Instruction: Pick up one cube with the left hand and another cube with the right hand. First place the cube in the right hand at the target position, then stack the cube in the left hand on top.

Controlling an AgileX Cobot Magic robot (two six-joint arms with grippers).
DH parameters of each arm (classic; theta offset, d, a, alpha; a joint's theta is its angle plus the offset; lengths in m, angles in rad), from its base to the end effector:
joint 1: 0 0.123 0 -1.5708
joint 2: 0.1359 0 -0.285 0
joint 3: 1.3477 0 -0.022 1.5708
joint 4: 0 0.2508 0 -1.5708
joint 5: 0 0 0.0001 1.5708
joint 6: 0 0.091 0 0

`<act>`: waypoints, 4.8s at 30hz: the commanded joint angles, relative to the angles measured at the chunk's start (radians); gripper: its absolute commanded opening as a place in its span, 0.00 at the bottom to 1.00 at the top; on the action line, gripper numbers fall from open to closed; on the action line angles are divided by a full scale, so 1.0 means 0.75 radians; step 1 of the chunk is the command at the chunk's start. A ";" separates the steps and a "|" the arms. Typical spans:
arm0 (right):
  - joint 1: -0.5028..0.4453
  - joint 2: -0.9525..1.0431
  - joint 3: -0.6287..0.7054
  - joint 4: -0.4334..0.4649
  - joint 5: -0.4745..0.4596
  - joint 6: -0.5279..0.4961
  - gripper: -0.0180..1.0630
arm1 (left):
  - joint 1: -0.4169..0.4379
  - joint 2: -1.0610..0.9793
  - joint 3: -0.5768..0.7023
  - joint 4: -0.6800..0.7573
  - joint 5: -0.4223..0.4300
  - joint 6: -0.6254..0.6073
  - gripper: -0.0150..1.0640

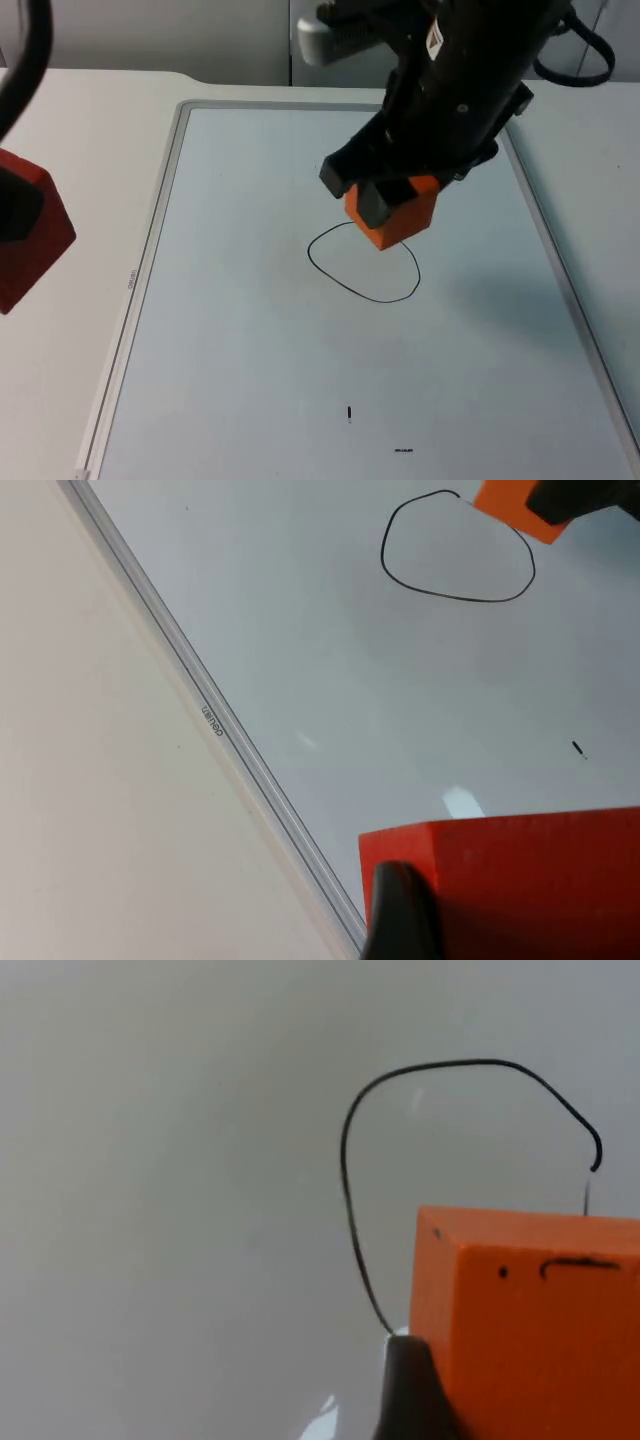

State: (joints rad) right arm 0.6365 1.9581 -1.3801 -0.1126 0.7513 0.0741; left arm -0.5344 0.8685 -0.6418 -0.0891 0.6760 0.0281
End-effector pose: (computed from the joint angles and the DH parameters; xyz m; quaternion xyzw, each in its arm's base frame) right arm 0.3286 0.2342 0.1853 -0.3063 0.9368 0.0150 0.1687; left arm 0.1358 -0.0863 0.2843 0.2366 0.8982 -0.1297 0.3469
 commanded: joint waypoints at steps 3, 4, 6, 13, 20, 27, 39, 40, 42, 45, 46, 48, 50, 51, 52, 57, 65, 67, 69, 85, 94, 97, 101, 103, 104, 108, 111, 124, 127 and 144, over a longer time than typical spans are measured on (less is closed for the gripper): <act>-0.067 0.043 -0.013 0.017 0.003 -0.043 0.01 | -0.011 -0.010 0.006 -0.002 -0.018 -0.002 0.19; -0.067 0.046 -0.013 0.006 -0.001 -0.043 0.01 | -0.011 -0.010 0.006 -0.002 -0.020 -0.002 0.19; -0.063 0.065 -0.013 -0.006 -0.024 -0.043 0.01 | -0.011 -0.010 0.006 -0.005 -0.020 -0.002 0.19; -0.063 0.122 -0.025 0.023 -0.094 -0.040 0.01 | -0.011 -0.010 0.006 -0.005 -0.020 -0.002 0.19; -0.063 0.209 -0.146 0.049 -0.028 -0.045 0.01 | -0.011 -0.010 0.006 -0.005 -0.020 -0.002 0.19; -0.061 0.260 -0.160 0.107 -0.010 -0.072 0.01 | -0.011 -0.010 0.006 -0.005 -0.020 -0.002 0.19; -0.047 0.309 -0.160 0.122 -0.020 -0.083 0.01 | -0.011 -0.010 0.006 -0.005 -0.020 -0.002 0.19; -0.047 0.309 -0.160 0.122 -0.016 -0.083 0.01 | -0.011 -0.010 0.006 -0.005 -0.020 -0.002 0.19; -0.047 0.309 -0.160 0.122 -0.015 -0.083 0.01 | -0.011 -0.010 0.006 -0.005 -0.020 -0.002 0.19; -0.047 0.309 -0.160 0.122 -0.015 -0.083 0.01 | -0.011 -0.010 0.006 -0.005 -0.020 -0.002 0.19; -0.047 0.309 -0.160 0.122 -0.013 -0.083 0.01 | -0.011 -0.010 0.006 -0.005 -0.020 -0.002 0.19; -0.047 0.309 -0.160 0.119 -0.013 -0.080 0.02 | -0.011 -0.010 0.006 -0.005 -0.020 -0.002 0.19; -0.047 0.309 -0.160 0.119 -0.013 -0.080 0.06 | -0.011 -0.010 0.006 -0.005 -0.020 -0.002 0.19; -0.047 0.309 -0.160 0.119 -0.010 -0.080 0.08 | -0.011 -0.010 0.006 -0.005 -0.020 -0.002 0.19; -0.047 0.309 -0.160 0.119 -0.011 -0.080 0.15 | -0.011 -0.010 0.006 -0.005 -0.020 -0.002 0.19; -0.047 0.307 -0.168 0.114 -0.010 -0.080 0.46 | -0.011 -0.010 0.006 -0.005 -0.020 -0.002 0.19; -0.047 0.301 -0.277 0.116 0.069 -0.077 0.88 | -0.011 -0.010 0.006 -0.005 -0.020 -0.002 0.19; -0.047 0.271 -0.330 0.119 0.110 -0.077 0.91 | -0.011 -0.010 0.006 -0.003 -0.020 -0.002 0.19; -0.047 0.210 -0.370 0.125 0.137 -0.099 0.92 | -0.011 -0.010 0.006 -0.003 -0.020 -0.002 0.19; -0.009 -0.601 -0.354 0.150 0.260 -0.284 0.92 | -0.011 -0.010 0.006 -0.003 -0.020 -0.002 0.19; -0.009 -1.274 0.176 0.150 0.121 -0.284 0.92 | -0.011 -0.010 0.006 0.003 -0.020 -0.002 0.19; -0.009 -1.437 0.300 0.159 0.108 -0.273 0.92 | -0.011 -0.010 0.006 0.008 -0.024 -0.002 0.19; -0.009 -1.705 0.519 0.150 0.074 -0.201 0.92 | -0.011 -0.010 0.006 0.008 -0.066 -0.002 0.19; -0.009 -1.780 0.570 0.150 0.074 -0.201 0.92 | -0.011 -0.010 0.006 0.005 -0.082 -0.002 0.19; -0.009 -1.828 0.603 0.159 0.074 -0.201 0.92 | -0.011 -0.010 0.006 0.003 -0.101 -0.002 0.19; -0.009 -1.967 0.681 0.150 0.074 -0.167 0.92 | -0.011 -0.010 0.001 -0.006 -0.157 0.050 0.19; -0.009 -2.003 0.692 0.150 0.079 -0.167 0.92 | -0.011 0.030 -0.060 -0.015 -0.165 0.094 0.19; -0.009 -2.000 0.692 0.150 0.079 -0.193 0.92 | -0.011 0.590 -0.564 -0.207 -0.117 0.441 0.19; -0.009 -2.000 0.692 0.150 0.079 -0.193 0.92 | -0.011 0.727 -0.659 -0.272 -0.106 0.527 0.19; -0.009 -2.000 0.692 0.150 0.170 -0.193 0.92 | -0.015 1.464 -1.161 -0.609 0.054 0.932 0.19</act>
State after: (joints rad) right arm 0.6264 0.4583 -0.8665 0.0000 0.8724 -0.0631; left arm -0.5344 1.9311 -1.4841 -0.5281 0.7032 0.6932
